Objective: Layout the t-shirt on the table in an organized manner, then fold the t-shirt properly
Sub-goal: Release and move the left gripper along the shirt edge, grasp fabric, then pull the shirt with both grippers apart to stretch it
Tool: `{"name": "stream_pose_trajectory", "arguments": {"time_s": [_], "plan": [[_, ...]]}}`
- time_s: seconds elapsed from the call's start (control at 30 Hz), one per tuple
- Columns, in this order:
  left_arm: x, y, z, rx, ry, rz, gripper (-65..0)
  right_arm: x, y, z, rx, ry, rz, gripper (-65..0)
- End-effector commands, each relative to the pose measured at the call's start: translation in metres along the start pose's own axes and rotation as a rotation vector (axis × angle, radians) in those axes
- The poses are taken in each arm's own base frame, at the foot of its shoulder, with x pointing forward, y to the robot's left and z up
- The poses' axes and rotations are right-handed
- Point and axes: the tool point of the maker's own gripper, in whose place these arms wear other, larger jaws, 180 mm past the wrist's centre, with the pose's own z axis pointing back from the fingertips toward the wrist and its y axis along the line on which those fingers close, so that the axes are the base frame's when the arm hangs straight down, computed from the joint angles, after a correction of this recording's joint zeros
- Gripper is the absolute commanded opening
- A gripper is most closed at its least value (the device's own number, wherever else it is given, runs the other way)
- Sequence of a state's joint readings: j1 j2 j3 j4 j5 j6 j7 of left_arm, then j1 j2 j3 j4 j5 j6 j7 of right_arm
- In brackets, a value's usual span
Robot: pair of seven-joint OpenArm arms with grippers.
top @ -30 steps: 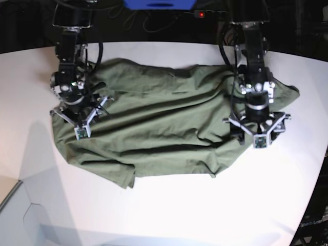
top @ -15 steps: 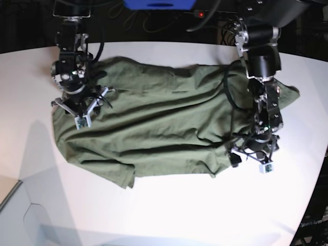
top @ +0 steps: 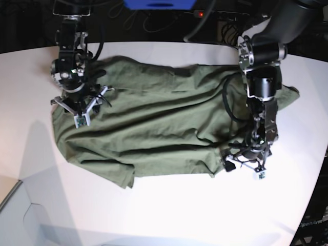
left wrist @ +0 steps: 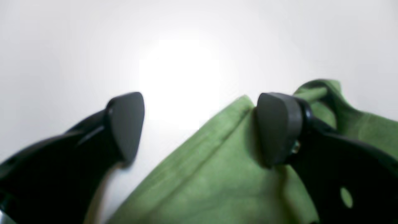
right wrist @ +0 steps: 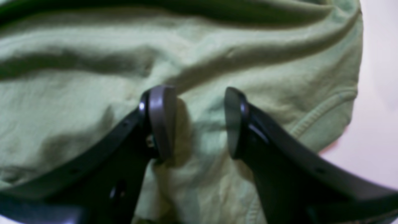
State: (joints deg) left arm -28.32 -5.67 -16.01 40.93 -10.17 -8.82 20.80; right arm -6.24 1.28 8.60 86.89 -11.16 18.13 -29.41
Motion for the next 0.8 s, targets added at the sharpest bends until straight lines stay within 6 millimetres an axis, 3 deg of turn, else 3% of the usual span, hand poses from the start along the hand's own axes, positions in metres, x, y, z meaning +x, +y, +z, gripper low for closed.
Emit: {"name": "stream_pose_trajectory", "arguments": {"time_s": [0.0, 0.2, 0.4, 0.47, 0.53, 0.7, 0.77], "plan": [[0.016, -0.014, -0.002, -0.030, -0.025, -0.024, -10.3, -0.012, -0.002, 0.001, -0.009, 0.059, 0.014, -38.4], [-0.033, -0.041, -0.002, -0.084, 0.074, -0.182, -10.3, -0.011, -0.003, 0.000, -0.010, 0.056, 0.014, -38.4], [-0.056, -0.037, 0.001, -0.082, 0.116, -0.196, -10.8, -0.009, -0.004, 0.000, -0.011, 0.054, 0.015, -38.4], [-0.063, -0.036, 0.002, -0.082, 0.128, -0.199, -13.6, -0.009, -0.003, 0.000, -0.011, 0.053, 0.014, -38.4], [-0.064, -0.036, 0.002, -0.082, 0.130, -0.202, -23.0, -0.009, -0.003, 0.000, -0.011, 0.053, 0.014, -38.4], [-0.064, -0.034, 0.002, -0.079, 0.129, -0.193, -65.0, -0.008, -0.003, 0.000, -0.011, 0.052, 0.014, -38.4], [-0.061, -0.035, 0.002, -0.081, 0.120, -0.192, -64.8, -0.008, -0.003, 0.000, -0.011, 0.052, 0.014, -38.4]]}}
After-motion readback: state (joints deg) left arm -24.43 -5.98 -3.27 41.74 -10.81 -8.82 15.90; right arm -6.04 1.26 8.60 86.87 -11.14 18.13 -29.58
